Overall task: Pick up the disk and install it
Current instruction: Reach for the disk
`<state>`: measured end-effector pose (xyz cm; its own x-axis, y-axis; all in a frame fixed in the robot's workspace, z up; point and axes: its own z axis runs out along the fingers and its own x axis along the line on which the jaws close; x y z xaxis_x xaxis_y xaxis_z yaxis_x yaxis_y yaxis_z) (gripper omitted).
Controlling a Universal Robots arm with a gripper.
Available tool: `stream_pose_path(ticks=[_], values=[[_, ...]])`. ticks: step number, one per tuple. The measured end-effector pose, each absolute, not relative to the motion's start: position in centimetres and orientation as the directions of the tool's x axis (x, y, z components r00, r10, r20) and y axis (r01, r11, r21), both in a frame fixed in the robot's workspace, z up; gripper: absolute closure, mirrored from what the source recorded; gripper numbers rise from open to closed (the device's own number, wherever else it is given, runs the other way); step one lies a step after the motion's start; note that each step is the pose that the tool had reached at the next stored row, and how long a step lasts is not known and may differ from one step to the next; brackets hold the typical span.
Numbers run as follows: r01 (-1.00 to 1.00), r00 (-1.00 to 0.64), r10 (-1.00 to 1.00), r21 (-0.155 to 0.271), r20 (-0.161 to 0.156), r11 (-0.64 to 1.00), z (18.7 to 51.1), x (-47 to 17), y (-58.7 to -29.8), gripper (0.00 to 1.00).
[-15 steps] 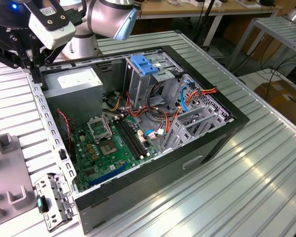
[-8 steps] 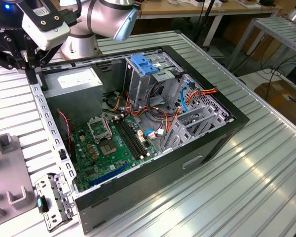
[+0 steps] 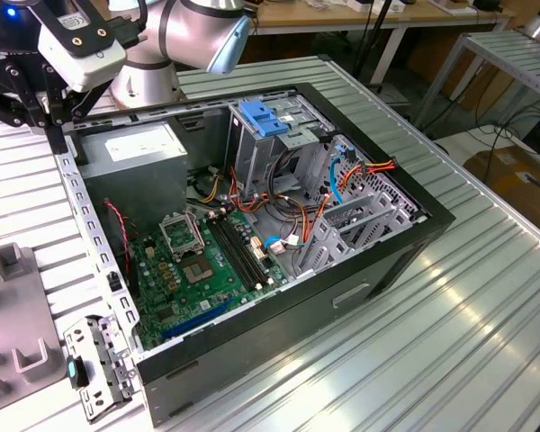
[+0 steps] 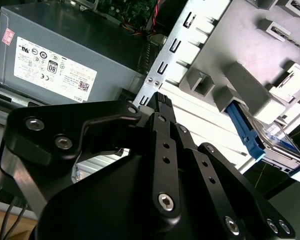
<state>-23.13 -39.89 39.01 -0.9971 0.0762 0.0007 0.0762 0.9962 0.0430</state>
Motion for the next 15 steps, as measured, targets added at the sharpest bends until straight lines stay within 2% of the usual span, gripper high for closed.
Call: stream_pose_path(ticks=[15], values=[[0.076, -0.997, 0.076, 0.043, 0.001, 0.996, 39.0, -24.2, -39.9, 0.89]])
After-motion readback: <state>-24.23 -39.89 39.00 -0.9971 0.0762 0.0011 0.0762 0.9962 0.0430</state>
